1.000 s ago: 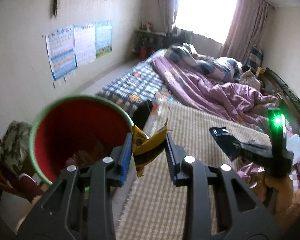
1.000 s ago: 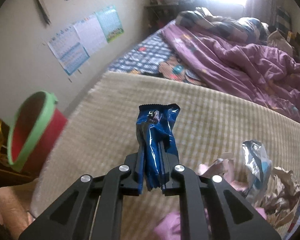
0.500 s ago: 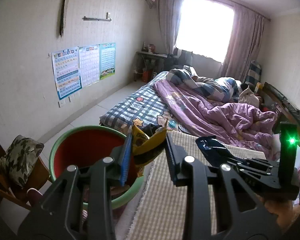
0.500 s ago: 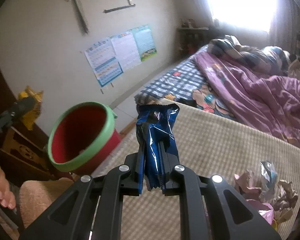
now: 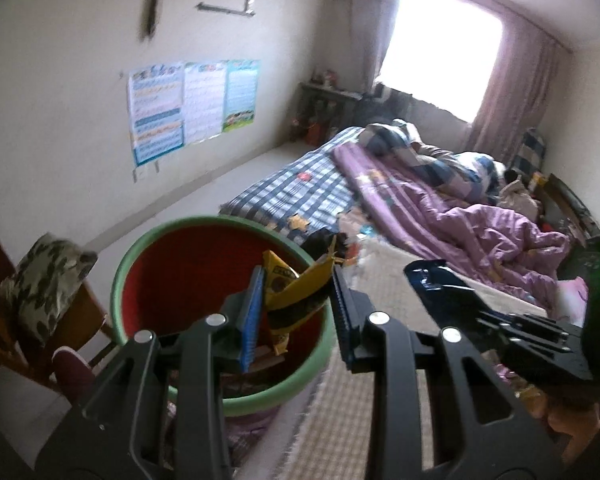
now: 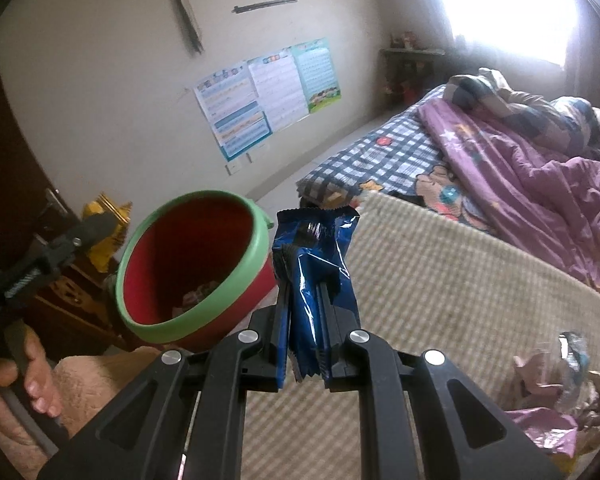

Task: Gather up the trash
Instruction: 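Carry the yellow wrapper and blue bag over the red bin with both tools, then open both tools to drop the yellow wrapper and blue bag into the bin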

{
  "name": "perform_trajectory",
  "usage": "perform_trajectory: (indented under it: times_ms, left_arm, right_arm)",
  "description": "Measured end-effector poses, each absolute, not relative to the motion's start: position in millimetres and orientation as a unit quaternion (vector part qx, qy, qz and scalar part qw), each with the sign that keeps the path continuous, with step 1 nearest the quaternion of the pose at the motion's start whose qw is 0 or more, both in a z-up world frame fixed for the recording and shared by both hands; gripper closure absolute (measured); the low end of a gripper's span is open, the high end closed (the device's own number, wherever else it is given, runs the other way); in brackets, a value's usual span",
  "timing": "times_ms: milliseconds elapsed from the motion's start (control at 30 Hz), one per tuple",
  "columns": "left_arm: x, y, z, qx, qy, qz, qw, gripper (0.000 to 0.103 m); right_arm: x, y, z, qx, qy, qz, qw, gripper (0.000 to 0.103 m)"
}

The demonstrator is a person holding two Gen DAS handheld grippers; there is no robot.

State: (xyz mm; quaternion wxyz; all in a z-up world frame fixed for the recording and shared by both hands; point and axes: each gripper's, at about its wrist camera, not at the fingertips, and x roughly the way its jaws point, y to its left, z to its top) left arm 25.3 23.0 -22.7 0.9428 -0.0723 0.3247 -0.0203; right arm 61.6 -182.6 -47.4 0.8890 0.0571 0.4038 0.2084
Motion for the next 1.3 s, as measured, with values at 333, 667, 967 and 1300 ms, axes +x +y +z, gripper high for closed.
perform_trajectory:
  times_ms: [333, 667, 967, 1300]
  left_arm:
    - [33, 58, -55, -0.096, 0.359, 0.025, 0.928, 0.072]
    - [35, 64, -66, -0.095, 0.367, 0.033, 0.925, 0.072]
    - [52, 74, -75, -0.089, 0.373, 0.05, 0.922, 0.072]
    - [58, 83, -85, -0.1, 0.386, 0.059, 0.915, 0.072]
  right_arm:
    - [71, -153, -60, 0.062, 0.418, 0.24, 0.874, 0.09]
    - [78, -130, -61, 0.058, 0.419, 0.264, 0.867, 0.09]
    - [96, -107, -52, 0.063, 0.411, 0.288, 0.862, 0.09]
    - [107, -82, -52, 0.063, 0.418, 0.315, 0.85, 0.089]
